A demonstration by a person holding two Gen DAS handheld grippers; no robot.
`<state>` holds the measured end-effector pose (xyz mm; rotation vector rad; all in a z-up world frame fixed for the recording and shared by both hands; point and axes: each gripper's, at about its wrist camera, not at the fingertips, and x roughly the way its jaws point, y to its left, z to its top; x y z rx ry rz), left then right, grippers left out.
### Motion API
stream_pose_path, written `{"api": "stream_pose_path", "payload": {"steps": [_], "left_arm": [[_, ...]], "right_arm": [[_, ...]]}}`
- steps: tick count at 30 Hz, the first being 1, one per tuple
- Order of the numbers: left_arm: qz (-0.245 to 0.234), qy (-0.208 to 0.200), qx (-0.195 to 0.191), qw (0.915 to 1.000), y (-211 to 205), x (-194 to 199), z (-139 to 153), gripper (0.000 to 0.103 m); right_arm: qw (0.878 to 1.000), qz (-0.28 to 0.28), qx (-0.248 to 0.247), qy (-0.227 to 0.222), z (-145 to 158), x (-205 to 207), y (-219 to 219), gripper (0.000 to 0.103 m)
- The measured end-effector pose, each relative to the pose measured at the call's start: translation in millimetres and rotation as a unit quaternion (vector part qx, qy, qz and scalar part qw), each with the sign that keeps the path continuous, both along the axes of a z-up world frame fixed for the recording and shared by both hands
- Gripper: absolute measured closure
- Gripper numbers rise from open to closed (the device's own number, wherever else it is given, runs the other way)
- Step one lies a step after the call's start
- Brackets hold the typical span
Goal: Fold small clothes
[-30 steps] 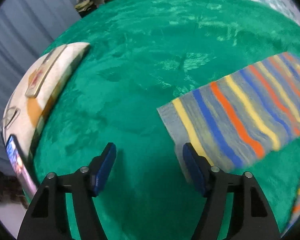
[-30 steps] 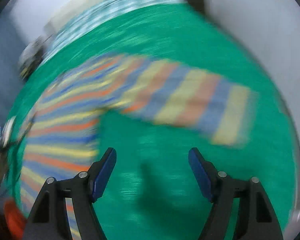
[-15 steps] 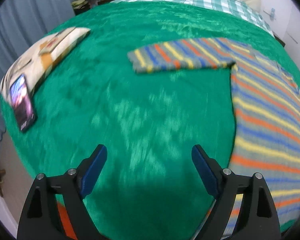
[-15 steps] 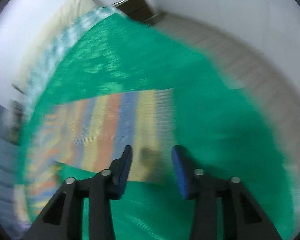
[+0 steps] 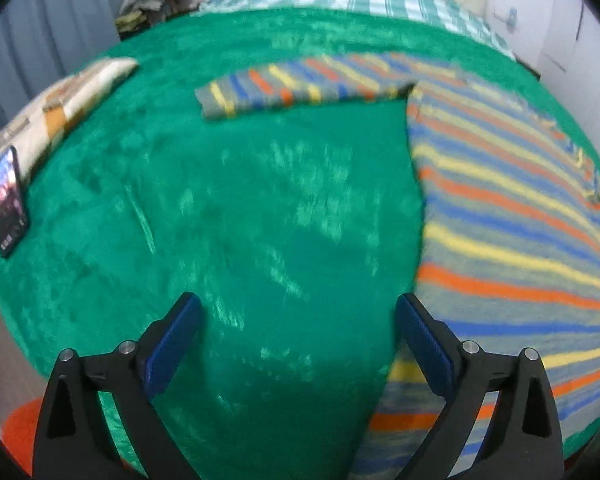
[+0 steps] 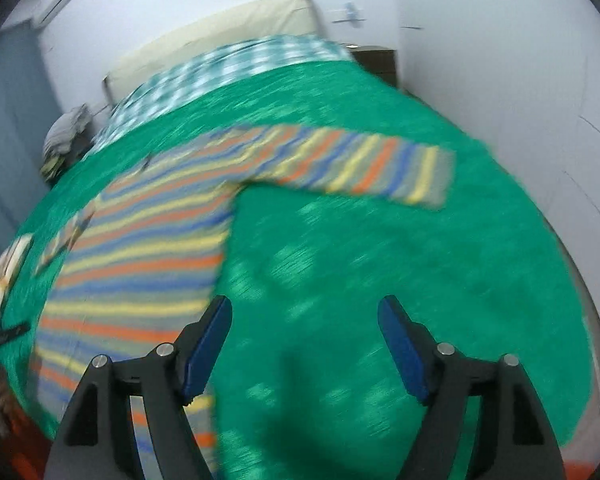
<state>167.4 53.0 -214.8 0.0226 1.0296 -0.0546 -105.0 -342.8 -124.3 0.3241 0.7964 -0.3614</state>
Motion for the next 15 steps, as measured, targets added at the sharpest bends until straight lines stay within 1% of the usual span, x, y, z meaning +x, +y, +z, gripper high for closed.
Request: {"api": "stream_pose_path", "payload": {"steps": [1, 2, 3, 6, 8, 10, 12, 13, 15], "left_arm": [[0.000, 0.010, -0.005, 0.9999, 3, 0, -7, 0.004], [0.002, 0.007, -0.011, 0.9999, 6, -3, -14, 0.003], [0.004, -0.004, -0.012, 0.9999, 7, -4, -13, 0.001], [0.007, -0.010, -0.004, 0.9999, 5, -5, -16, 0.000], [0.007, -0.017, -0.005, 0.9998, 5, -7, -18, 0.000], [0.006, -0.017, -0.007, 0.9998, 6, -7, -18, 0.000], [-0.001, -0.016, -0.011, 0.9998, 7, -7, -19, 0.000], [-0.002, -0.018, -0.013, 0.9998, 8, -8, -19, 0.000], [-0.003, -0.022, -0.007, 0.9997, 6, -9, -20, 0.000]], "right_arm": [[1.000, 0.017, 0.004, 0.002, -3, 5, 12, 0.028], [0.999, 0.032, 0.005, 0.000, -7, 12, 20, 0.028], [0.999, 0.048, -0.002, -0.004, -8, 13, 33, 0.028], [0.993, 0.109, -0.050, 0.003, -14, 30, 68, 0.028], [0.987, 0.136, -0.080, 0.023, -28, 38, 85, 0.028], [0.986, 0.140, -0.082, 0.042, -41, 42, 91, 0.028], [0.985, 0.141, -0.070, 0.074, -60, 47, 90, 0.027], [0.985, 0.141, -0.065, 0.082, -67, 47, 91, 0.024], [0.986, 0.136, -0.063, 0.076, -72, 43, 89, 0.019]]}}
